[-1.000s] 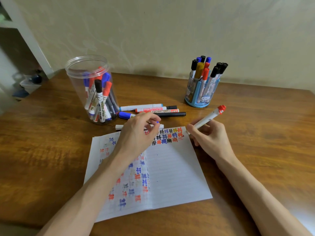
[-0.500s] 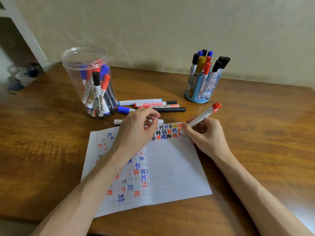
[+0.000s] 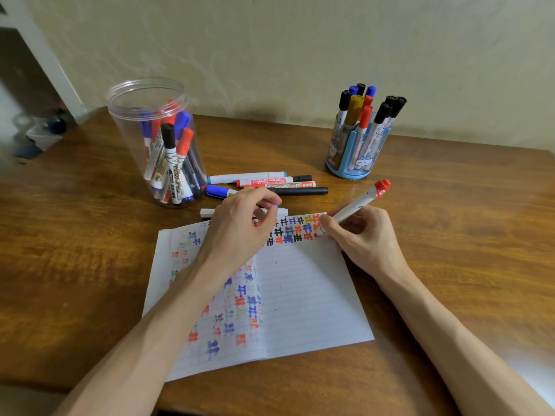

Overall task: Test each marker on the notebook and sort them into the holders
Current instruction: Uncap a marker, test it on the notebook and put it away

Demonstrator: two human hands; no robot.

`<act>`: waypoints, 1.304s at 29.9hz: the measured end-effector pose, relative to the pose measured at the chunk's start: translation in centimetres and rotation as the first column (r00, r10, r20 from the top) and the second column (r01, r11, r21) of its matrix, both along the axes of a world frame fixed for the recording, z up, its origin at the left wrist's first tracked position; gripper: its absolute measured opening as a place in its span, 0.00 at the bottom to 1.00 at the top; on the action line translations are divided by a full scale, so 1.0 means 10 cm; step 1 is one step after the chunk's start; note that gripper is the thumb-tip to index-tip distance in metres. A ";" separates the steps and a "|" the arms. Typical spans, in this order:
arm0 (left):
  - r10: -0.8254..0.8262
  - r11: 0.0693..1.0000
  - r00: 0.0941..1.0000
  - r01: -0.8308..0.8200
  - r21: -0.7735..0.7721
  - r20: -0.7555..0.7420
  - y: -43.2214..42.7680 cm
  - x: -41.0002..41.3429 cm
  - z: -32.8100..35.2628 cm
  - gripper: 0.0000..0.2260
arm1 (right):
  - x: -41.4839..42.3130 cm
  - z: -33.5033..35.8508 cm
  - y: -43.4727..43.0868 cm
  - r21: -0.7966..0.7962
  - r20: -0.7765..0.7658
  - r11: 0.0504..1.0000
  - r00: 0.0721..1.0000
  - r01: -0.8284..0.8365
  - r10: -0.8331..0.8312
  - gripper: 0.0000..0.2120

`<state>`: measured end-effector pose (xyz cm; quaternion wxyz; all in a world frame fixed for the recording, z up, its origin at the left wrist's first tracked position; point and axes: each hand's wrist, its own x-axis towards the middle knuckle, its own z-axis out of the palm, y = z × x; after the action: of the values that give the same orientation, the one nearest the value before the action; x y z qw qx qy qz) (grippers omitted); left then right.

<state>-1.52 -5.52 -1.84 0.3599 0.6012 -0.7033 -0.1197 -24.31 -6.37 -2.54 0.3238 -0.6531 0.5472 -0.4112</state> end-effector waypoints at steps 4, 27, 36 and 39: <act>-0.001 1.000 1.000 0.001 0.000 0.000 0.00 0.00 0.01 0.07 | 0.00 -0.01 0.00 -0.030 -0.046 1.000 0.999 0.004 -0.005 0.04; 0.004 1.000 1.000 -0.004 0.007 0.016 0.01 -0.01 0.01 0.06 | -0.03 0.00 -0.01 0.037 0.030 0.998 0.999 0.044 -0.045 0.07; 0.004 1.000 1.000 -0.004 0.013 0.012 0.01 -0.01 0.01 0.06 | -0.01 0.01 0.00 0.042 0.021 0.999 0.999 0.033 -0.034 0.05; 0.000 1.000 1.000 0.000 0.012 0.011 0.01 -0.01 0.01 0.06 | -0.01 0.02 0.01 0.049 -0.019 0.998 1.000 0.026 -0.025 0.04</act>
<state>-1.66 -5.43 -1.75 0.3523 0.6040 -0.7046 -0.1204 -24.43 -6.31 -2.30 0.3294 -0.6418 0.5684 -0.3956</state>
